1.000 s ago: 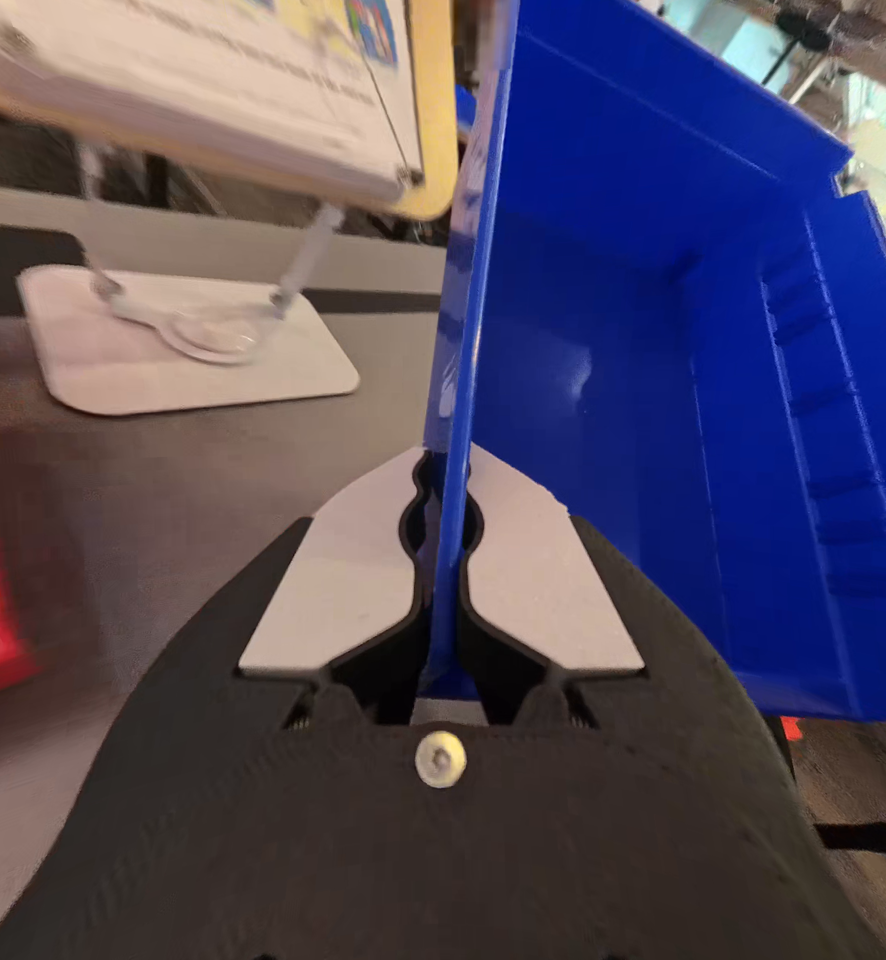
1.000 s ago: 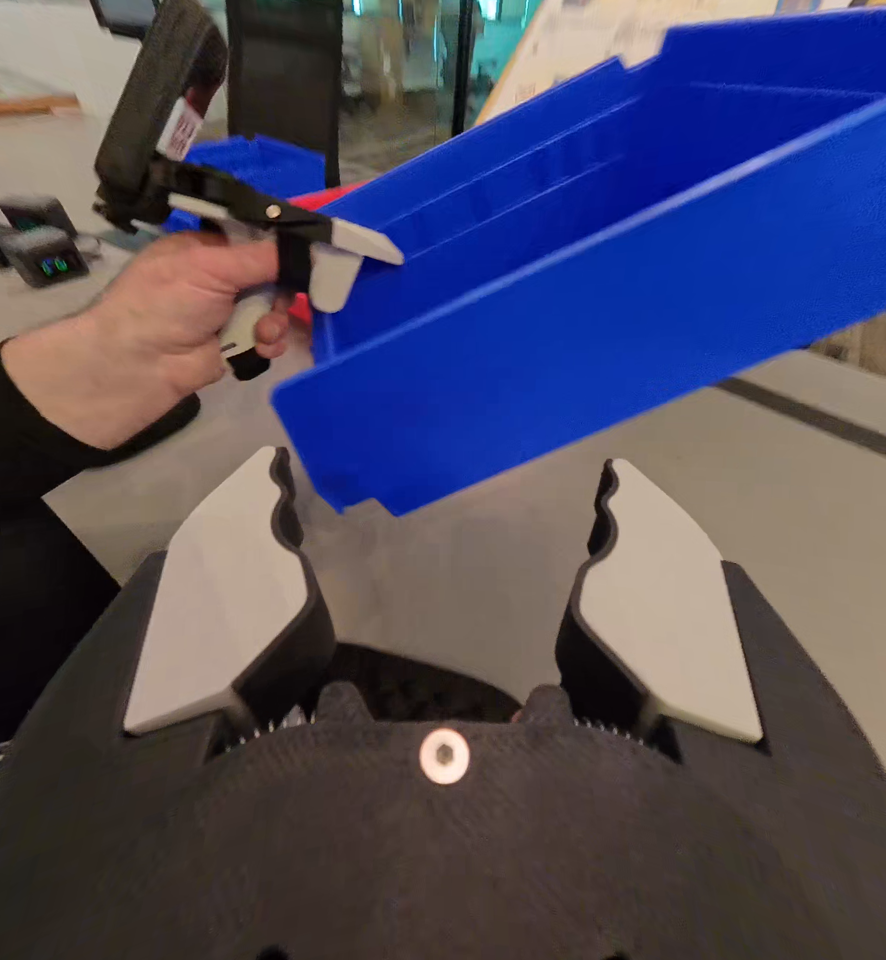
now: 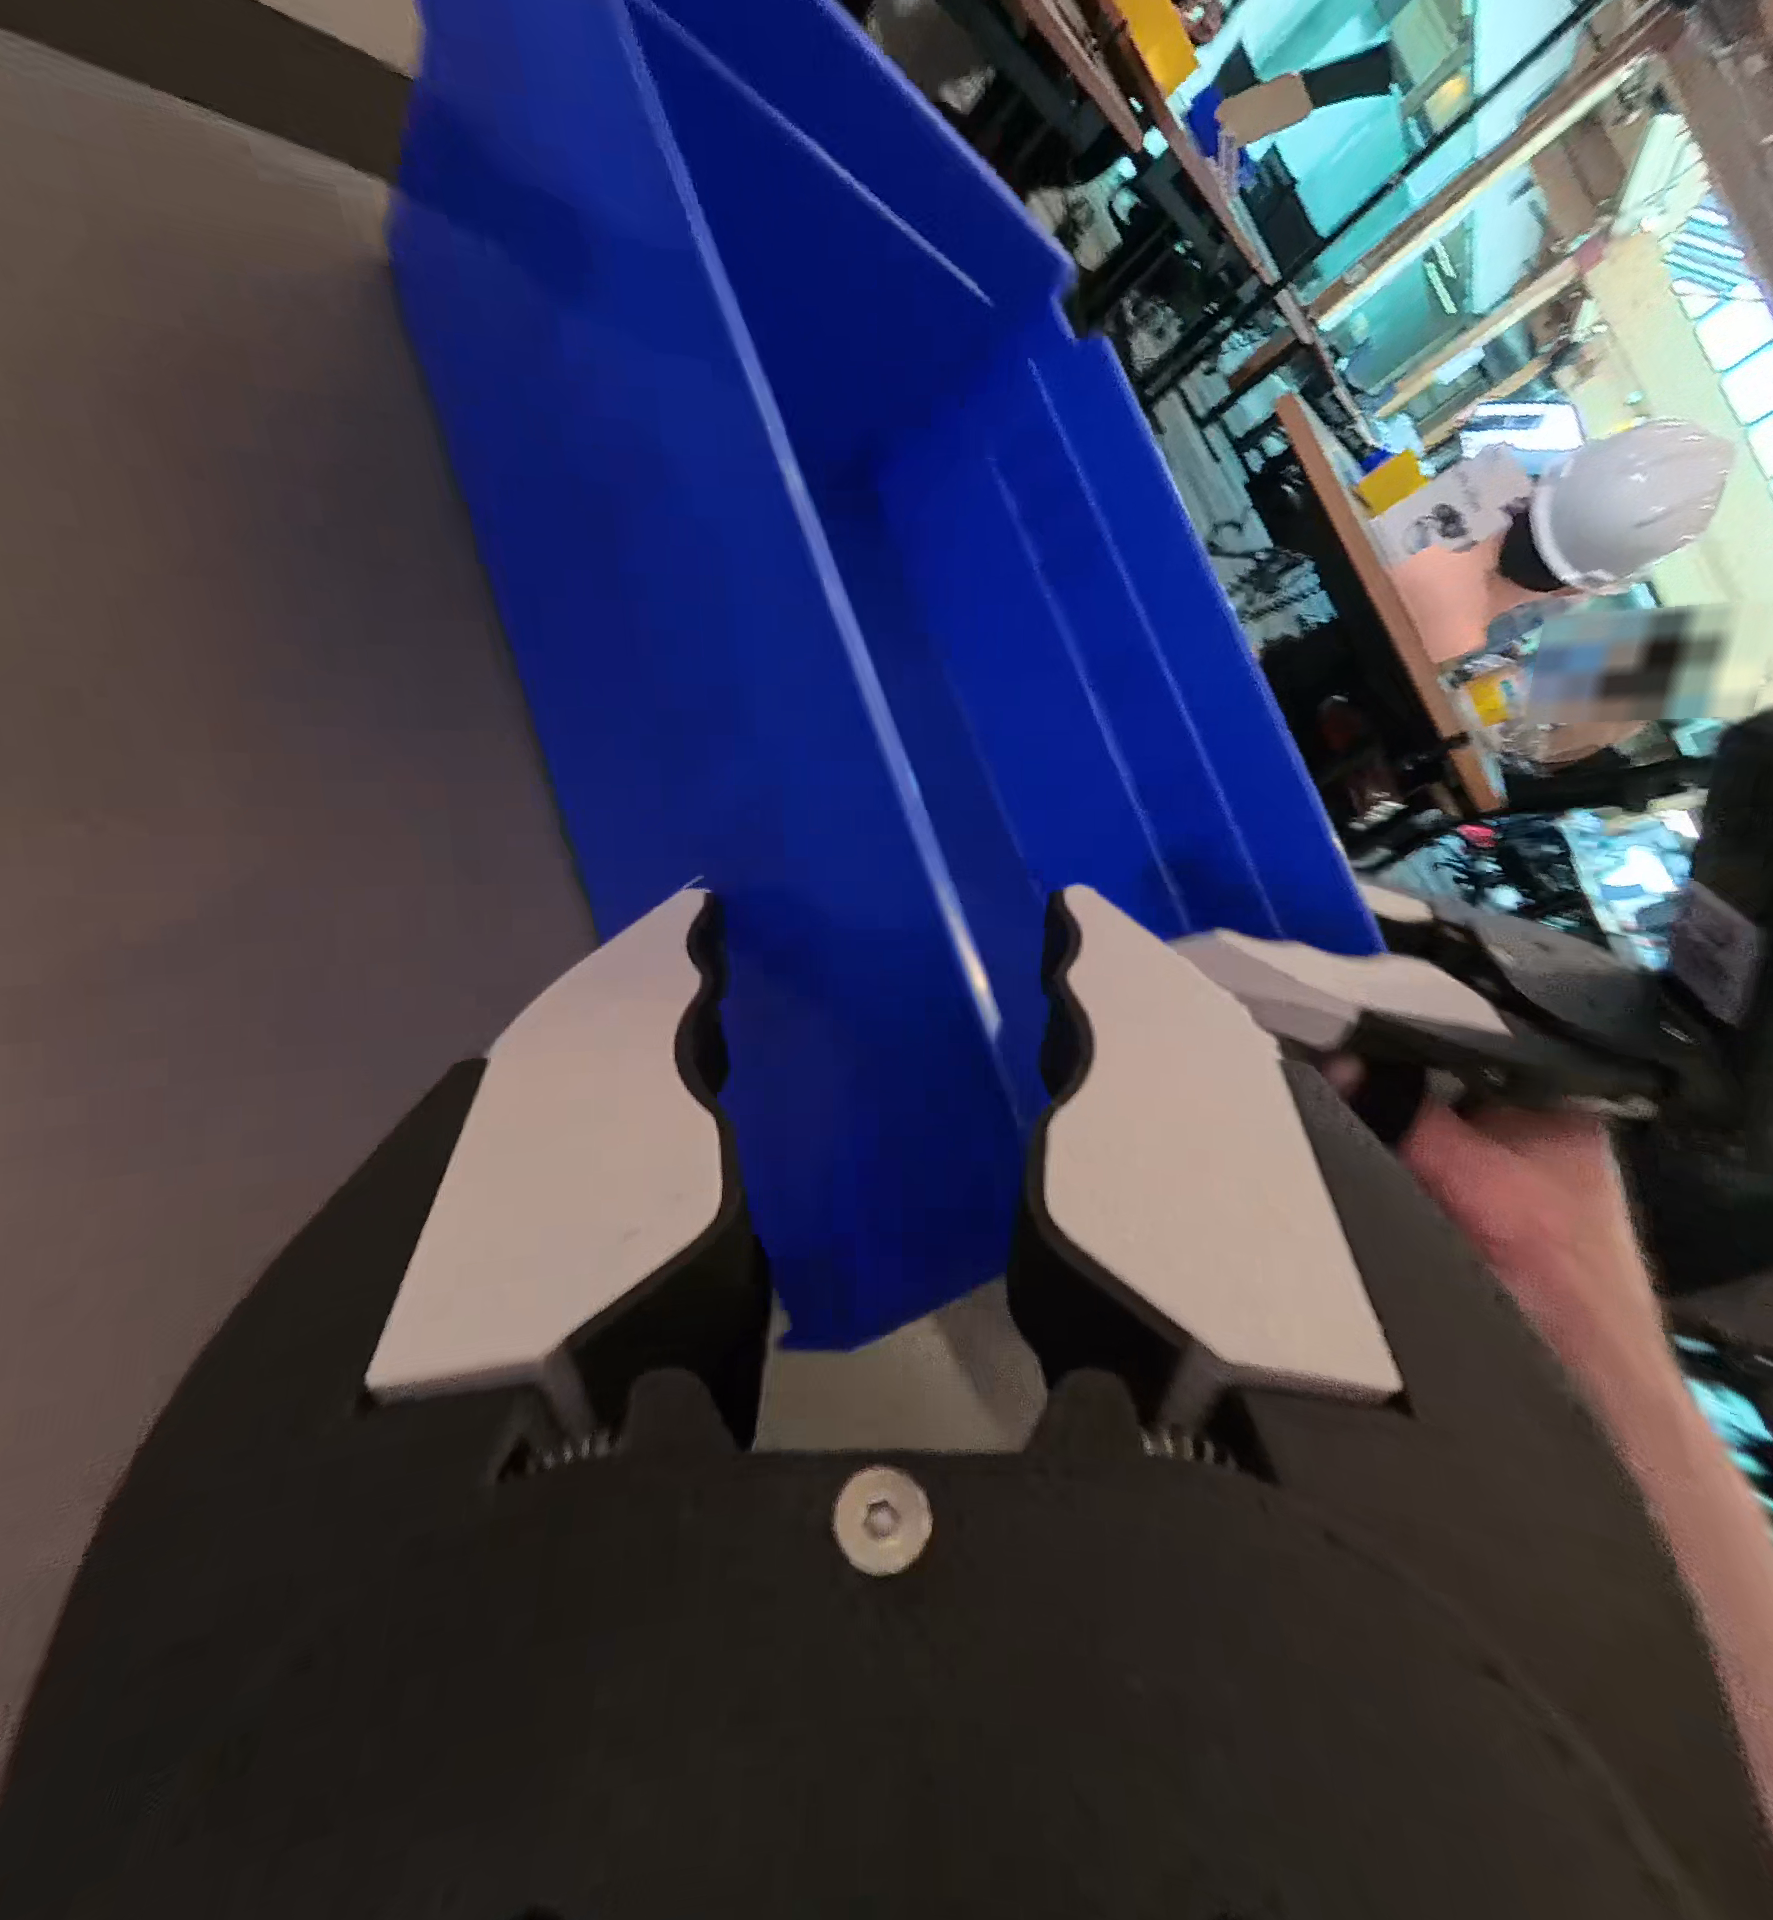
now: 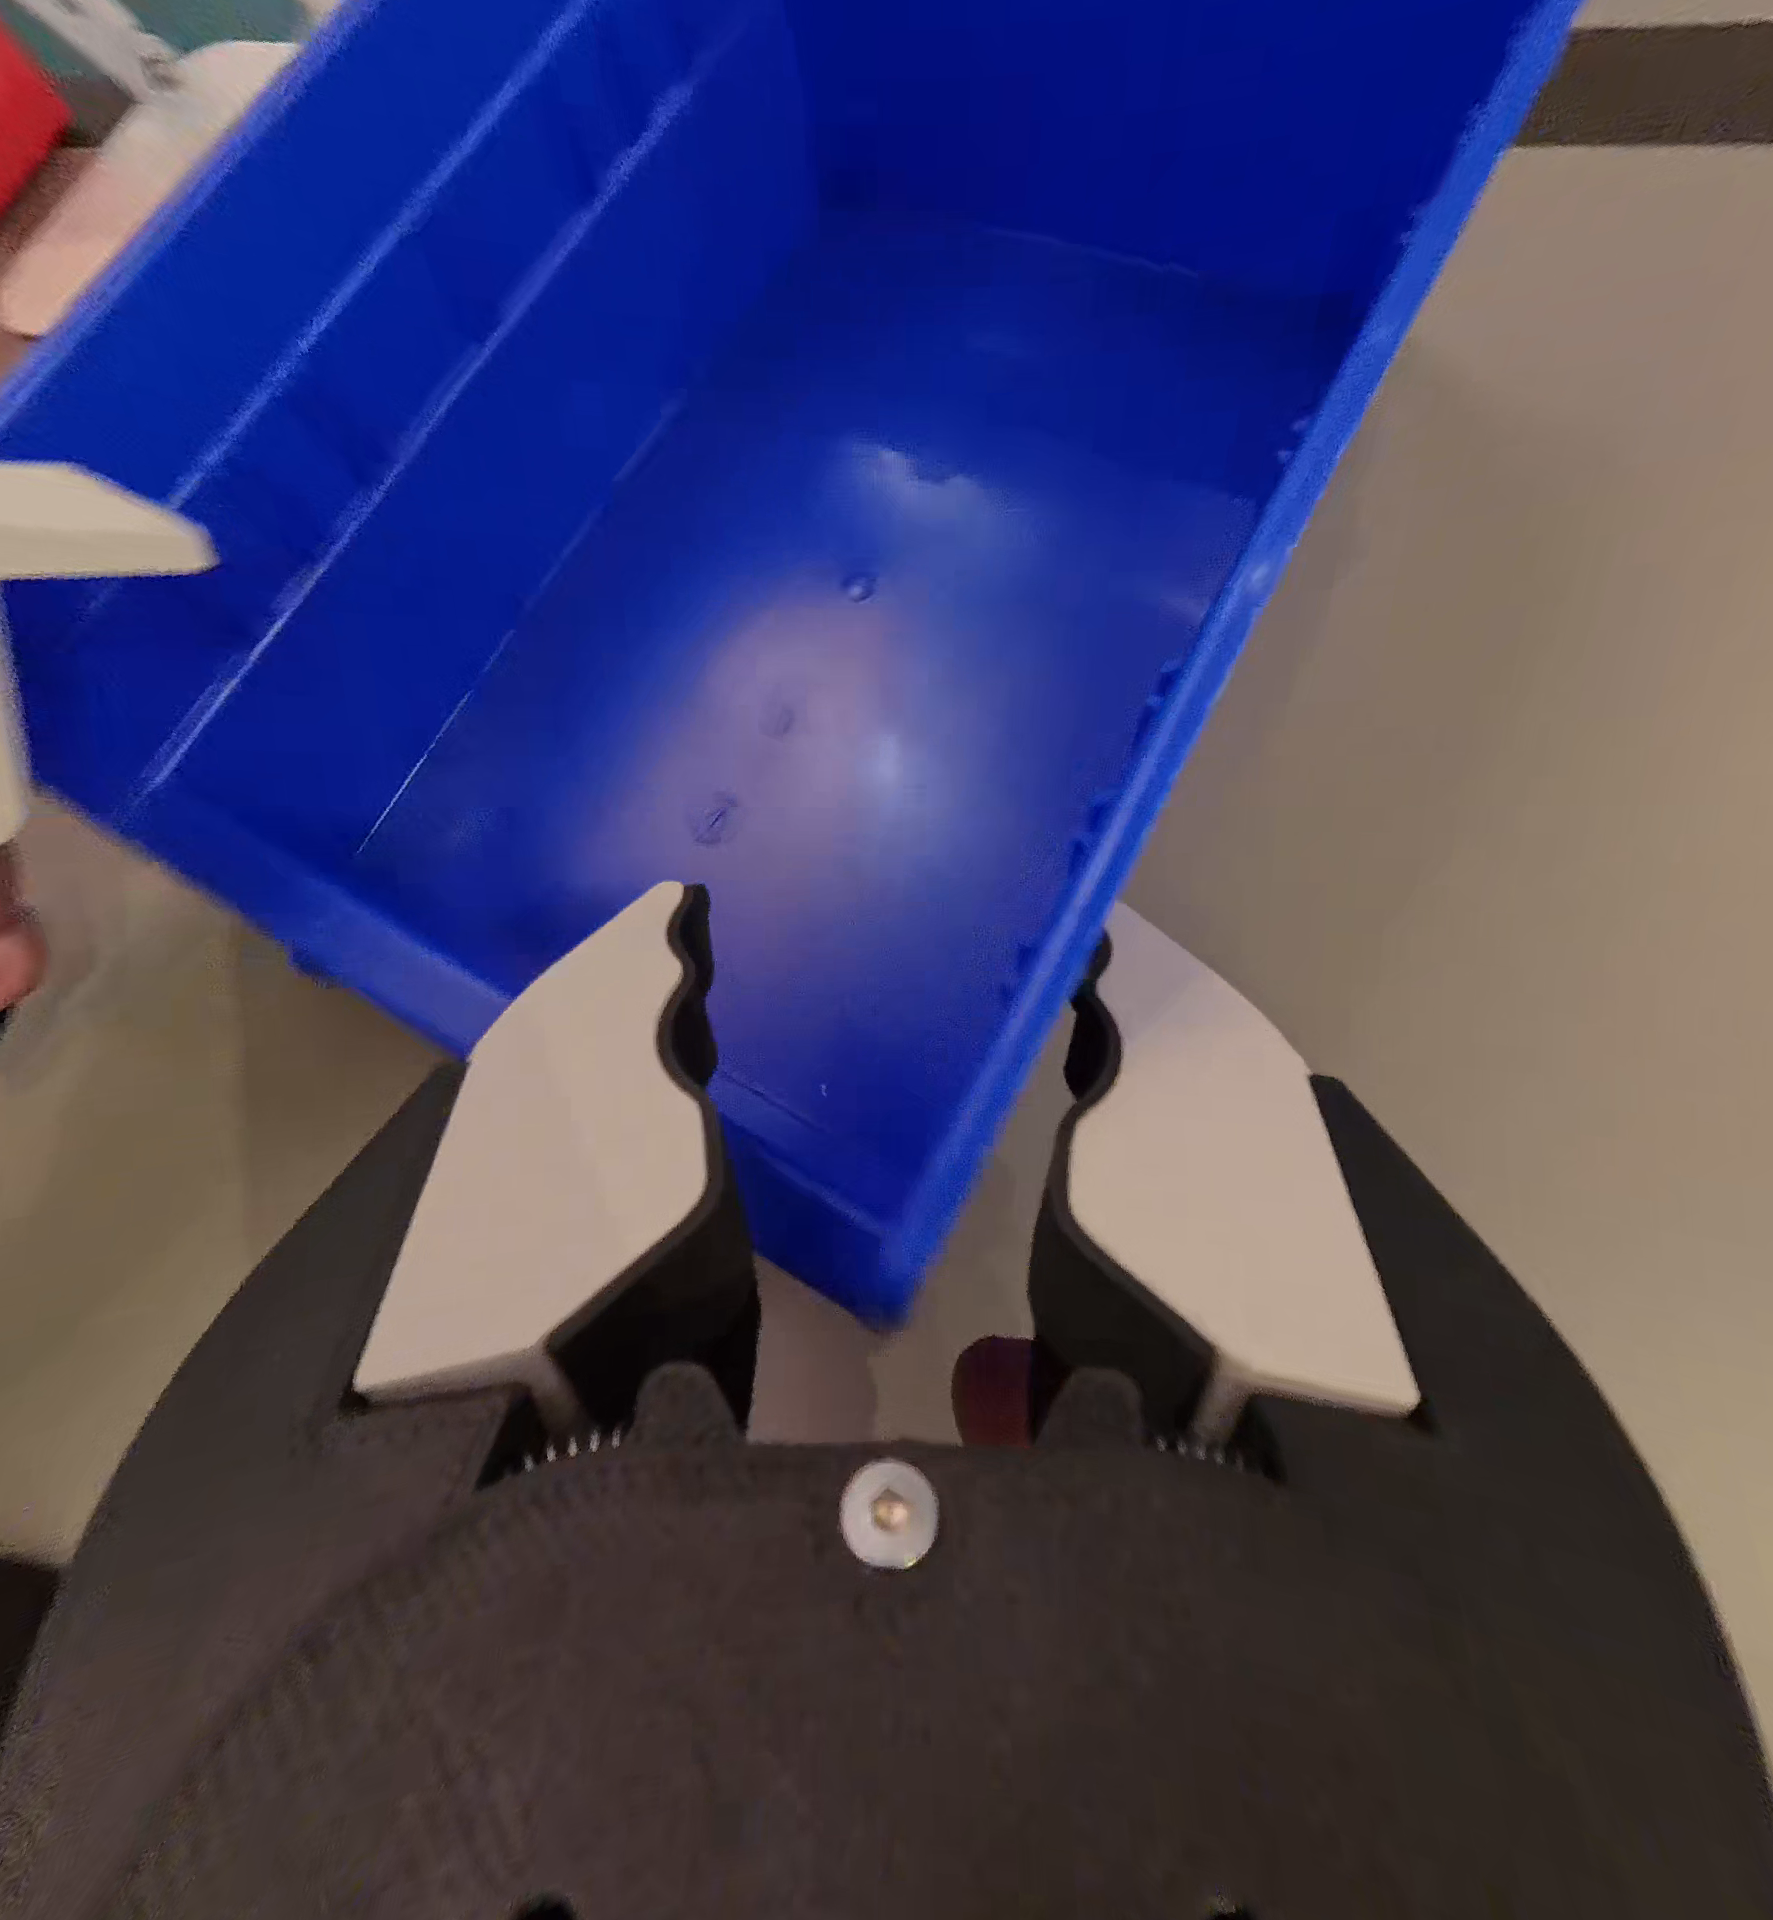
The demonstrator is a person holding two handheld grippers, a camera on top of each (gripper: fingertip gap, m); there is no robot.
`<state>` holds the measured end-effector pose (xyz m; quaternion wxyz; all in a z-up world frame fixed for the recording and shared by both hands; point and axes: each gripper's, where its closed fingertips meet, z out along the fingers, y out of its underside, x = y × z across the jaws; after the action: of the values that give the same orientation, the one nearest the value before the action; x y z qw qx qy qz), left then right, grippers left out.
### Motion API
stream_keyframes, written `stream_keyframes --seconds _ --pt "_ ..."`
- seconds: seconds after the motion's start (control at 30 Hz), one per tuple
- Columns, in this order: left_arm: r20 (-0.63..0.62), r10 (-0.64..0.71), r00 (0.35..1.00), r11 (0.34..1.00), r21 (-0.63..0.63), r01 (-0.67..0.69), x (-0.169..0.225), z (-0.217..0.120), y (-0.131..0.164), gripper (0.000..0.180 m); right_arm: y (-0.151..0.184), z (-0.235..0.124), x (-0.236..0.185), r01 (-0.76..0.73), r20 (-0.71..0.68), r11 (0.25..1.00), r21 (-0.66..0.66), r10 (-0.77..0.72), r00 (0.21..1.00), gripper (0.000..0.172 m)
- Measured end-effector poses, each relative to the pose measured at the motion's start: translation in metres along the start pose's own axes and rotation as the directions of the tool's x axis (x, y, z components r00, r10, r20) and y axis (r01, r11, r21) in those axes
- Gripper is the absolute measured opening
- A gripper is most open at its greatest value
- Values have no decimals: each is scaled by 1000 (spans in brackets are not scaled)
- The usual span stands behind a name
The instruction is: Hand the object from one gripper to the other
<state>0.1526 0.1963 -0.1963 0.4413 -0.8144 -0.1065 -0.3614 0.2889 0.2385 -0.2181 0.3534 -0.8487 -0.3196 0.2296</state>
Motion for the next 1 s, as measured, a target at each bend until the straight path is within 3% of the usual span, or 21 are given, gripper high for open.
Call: stream_keyframes --seconds 0.1,0.2,0.27,0.4,0.5,0.63,0.73,0.8,0.83,1.0 --pt "-58 -44 997 999 1 44 14 22 -2 63 -20 14 35 -28 -16 1000 8 28 999 63" --pt "-49 14 999 1000 -2 -14 16 44 -10 67 -39 29 62 -53 -12 999 14 53 999 59" --pt "-115 -20 993 999 -34 16 20 51 -16 69 -47 33 77 -85 -22 996 -4 85 996 71" --pt "-185 -47 982 999 -32 41 22 27 -20 71 -74 -11 91 2 -190 993 118 21 982 87" --pt "-152 56 987 996 -56 -65 16 -13 -9 86 -80 -44 43 162 -197 978 130 -135 971 97" --pt "-6 239 971 965 -109 -238 -17 -73 3 112 -53 -38 -81 340 38 939 49 -342 939 113" --pt "117 338 934 931 -187 -313 -56 -110 10 124 -26 -6 -165 452 199 892 22 -447 872 129" --pt "209 442 872 881 -284 -379 -89 -129 18 134 -7 25 -208 471 304 882 -19 -444 843 136" --pt "237 472 849 859 -339 -383 -104 -137 24 137 1 41 -222 476 337 878 -39 -437 834 135" --pt "243 465 851 840 -426 -337 -137 -152 42 143 25 110 -257 539 389 835 -114 -461 797 145"
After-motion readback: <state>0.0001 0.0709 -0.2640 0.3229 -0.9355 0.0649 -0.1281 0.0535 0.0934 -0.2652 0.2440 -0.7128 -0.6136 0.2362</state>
